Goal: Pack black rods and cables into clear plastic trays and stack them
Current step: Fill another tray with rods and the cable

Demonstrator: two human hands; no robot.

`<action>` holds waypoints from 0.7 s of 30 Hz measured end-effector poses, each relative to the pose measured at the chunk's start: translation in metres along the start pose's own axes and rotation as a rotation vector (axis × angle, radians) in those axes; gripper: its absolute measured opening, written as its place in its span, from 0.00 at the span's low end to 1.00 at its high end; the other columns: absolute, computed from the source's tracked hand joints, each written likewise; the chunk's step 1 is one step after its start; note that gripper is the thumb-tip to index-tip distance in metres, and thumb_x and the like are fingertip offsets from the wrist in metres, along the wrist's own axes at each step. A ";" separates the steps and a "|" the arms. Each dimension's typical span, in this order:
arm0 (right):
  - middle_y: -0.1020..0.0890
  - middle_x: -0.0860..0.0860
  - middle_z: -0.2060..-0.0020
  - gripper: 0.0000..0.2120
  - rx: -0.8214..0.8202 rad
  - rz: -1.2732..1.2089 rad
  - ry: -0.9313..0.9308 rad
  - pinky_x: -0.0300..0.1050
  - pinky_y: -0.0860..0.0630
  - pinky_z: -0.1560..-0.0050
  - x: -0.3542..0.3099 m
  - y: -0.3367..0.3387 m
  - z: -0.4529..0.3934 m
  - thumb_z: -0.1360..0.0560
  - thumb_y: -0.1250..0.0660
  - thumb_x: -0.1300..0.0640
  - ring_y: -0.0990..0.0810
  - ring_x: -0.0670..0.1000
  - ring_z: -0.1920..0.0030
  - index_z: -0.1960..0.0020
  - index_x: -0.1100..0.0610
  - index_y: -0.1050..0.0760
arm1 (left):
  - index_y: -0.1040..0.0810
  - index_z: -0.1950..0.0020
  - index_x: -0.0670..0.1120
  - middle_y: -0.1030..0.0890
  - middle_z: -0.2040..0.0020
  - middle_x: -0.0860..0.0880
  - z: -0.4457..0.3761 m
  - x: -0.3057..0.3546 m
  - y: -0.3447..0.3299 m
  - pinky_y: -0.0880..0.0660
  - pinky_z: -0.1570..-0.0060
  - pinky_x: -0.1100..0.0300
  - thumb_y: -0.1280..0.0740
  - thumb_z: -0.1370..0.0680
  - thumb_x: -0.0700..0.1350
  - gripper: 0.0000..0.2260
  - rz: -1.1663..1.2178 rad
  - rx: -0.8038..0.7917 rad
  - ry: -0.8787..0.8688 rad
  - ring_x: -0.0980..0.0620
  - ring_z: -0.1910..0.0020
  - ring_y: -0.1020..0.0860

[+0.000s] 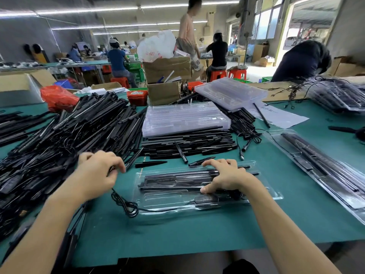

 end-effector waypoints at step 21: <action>0.32 0.47 0.31 0.42 0.220 -0.053 0.008 0.55 0.43 0.33 0.014 0.001 -0.011 0.35 0.26 0.31 0.46 0.52 0.27 0.25 0.39 0.38 | 0.32 0.53 0.57 0.22 0.59 0.55 0.041 0.007 -0.068 0.32 0.46 0.57 0.24 0.27 0.51 0.15 0.378 0.064 0.051 0.58 0.56 0.23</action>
Point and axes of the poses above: each hand's wrist, its own z-axis away from the middle knuckle, its own y-axis out of the back of the hand, x = y × z, the point moved 5 cm from there along -z, towards the middle knuckle
